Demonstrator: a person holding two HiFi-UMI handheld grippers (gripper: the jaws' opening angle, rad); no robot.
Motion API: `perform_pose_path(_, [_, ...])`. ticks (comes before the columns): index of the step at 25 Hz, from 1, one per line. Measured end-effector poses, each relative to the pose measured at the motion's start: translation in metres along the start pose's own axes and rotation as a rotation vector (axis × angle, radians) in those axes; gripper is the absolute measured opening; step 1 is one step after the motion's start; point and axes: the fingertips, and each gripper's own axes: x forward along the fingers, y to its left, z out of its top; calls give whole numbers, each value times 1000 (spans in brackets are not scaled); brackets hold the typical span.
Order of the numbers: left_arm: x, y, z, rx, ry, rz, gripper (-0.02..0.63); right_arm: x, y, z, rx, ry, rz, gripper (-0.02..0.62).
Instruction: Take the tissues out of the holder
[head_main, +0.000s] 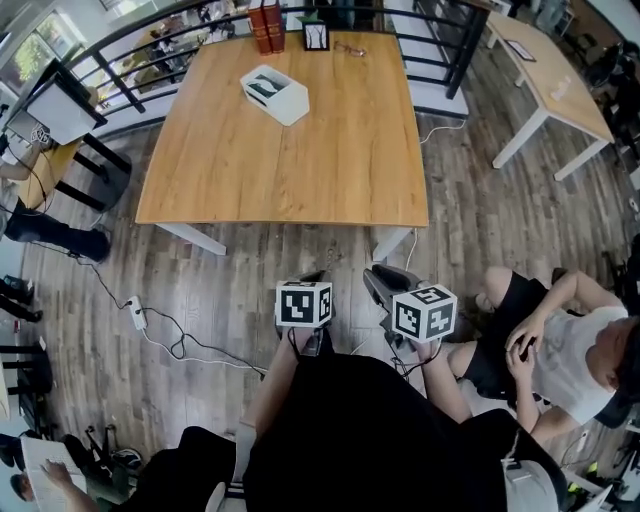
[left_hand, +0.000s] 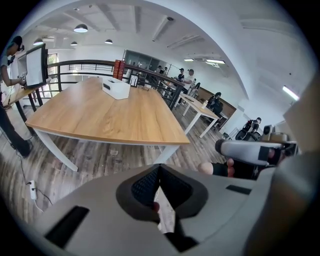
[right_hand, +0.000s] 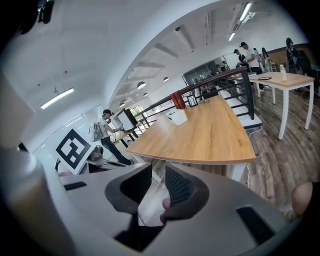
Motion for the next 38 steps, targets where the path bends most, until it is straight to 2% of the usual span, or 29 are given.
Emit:
perform_pose_path(4, [2,26,30,-8,-11,6,11,31,4,24,-19,6,5,78])
perform_pose_path(20, [3,139,112,-53,-17,-13,11,157,42,99,-56,65,17,78])
perform_pose_path(24, [-1,173,122,-64,-10,-8,11,190,56,111,-49,72,21,78])
perform_pose_path(29, [-1,204,134,-77,-2,-13,11,218,58,122,-30,89,-18,77])
perform_pose_path(38, [2,223,144,-126,-22,-20,11,238,59,134,-52,112,-30,78])
